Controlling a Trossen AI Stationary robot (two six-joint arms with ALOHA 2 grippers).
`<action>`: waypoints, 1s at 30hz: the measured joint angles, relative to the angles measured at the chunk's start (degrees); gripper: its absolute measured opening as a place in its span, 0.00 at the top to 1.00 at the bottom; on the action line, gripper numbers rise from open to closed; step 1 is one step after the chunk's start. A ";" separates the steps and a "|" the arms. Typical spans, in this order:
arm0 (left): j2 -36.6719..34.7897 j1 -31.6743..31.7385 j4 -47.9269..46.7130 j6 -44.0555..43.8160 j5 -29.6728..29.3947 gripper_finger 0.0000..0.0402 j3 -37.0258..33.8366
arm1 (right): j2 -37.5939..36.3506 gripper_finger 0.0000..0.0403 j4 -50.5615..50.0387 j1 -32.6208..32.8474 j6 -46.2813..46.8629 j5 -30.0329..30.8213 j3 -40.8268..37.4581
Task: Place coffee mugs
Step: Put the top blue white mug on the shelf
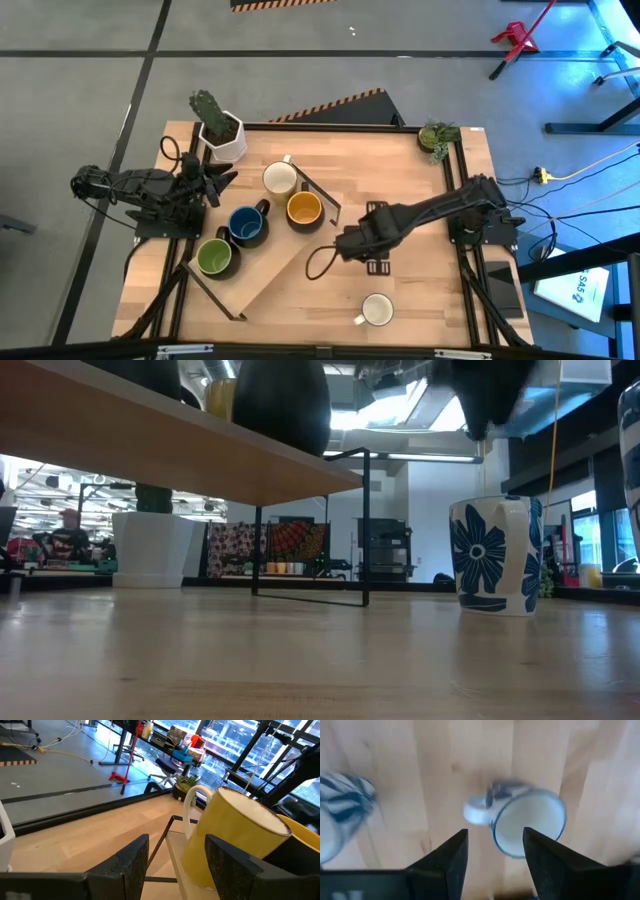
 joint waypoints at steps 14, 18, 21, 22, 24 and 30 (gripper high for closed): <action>0.00 -0.02 -0.38 0.05 0.01 0.53 -0.01 | -3.01 0.57 7.86 -1.21 1.79 -2.09 -7.20; -0.02 -0.02 -0.35 0.05 0.01 0.53 -0.02 | -3.30 0.57 7.63 -1.35 3.26 -1.52 -7.69; -0.02 -0.01 -0.33 0.06 0.00 0.53 -0.01 | -3.30 0.57 12.25 -1.35 3.57 -2.44 -10.15; -0.01 -0.01 -0.35 0.05 0.01 0.53 -0.01 | -3.30 0.57 13.74 -1.35 3.57 -2.78 -11.28; -0.02 -0.01 -0.33 0.06 0.01 0.53 -0.01 | -3.30 0.57 14.60 -1.34 3.91 -3.08 -13.41; -0.02 -0.02 -0.33 0.08 -0.14 0.53 0.00 | -3.26 0.57 15.06 -1.33 5.91 -2.57 -18.55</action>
